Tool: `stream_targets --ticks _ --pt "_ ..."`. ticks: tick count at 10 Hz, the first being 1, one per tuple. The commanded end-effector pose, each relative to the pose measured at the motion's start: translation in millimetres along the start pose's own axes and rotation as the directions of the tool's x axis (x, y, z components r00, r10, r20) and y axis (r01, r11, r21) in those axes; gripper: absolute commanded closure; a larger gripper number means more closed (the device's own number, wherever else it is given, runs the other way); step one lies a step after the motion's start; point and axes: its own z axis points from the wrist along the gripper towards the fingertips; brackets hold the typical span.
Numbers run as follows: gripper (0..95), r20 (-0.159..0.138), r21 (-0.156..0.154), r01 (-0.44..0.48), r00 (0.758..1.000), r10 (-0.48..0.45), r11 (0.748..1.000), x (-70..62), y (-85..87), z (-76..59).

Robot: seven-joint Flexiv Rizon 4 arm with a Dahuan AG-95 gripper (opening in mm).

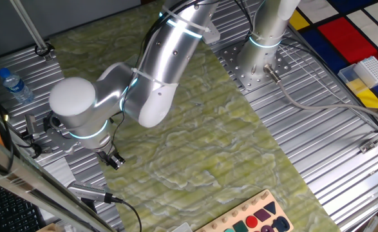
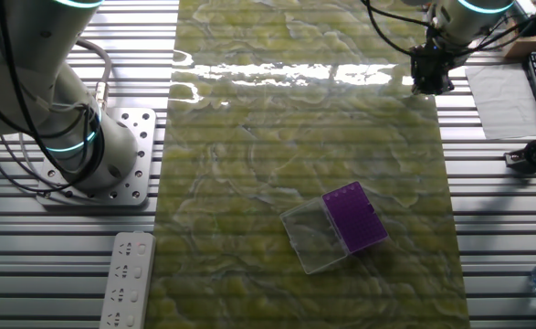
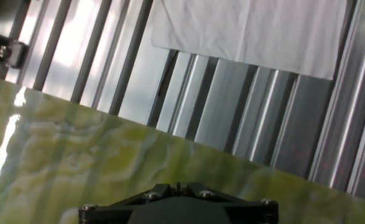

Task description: Insert a small pipette tip into the holder for small pipette tips

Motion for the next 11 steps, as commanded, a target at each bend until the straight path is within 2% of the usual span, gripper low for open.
stream_targets --ticks 1,5,11 --pt "95.0 0.003 0.005 0.008 1.0 -0.008 1.0 2.1 -0.9 -1.2" --pt "95.0 0.007 0.005 0.02 1.0 -0.02 1.0 3.6 -6.9 -3.4" --pt "95.0 0.012 0.007 0.013 1.0 -0.013 1.0 4.0 -7.4 3.0"
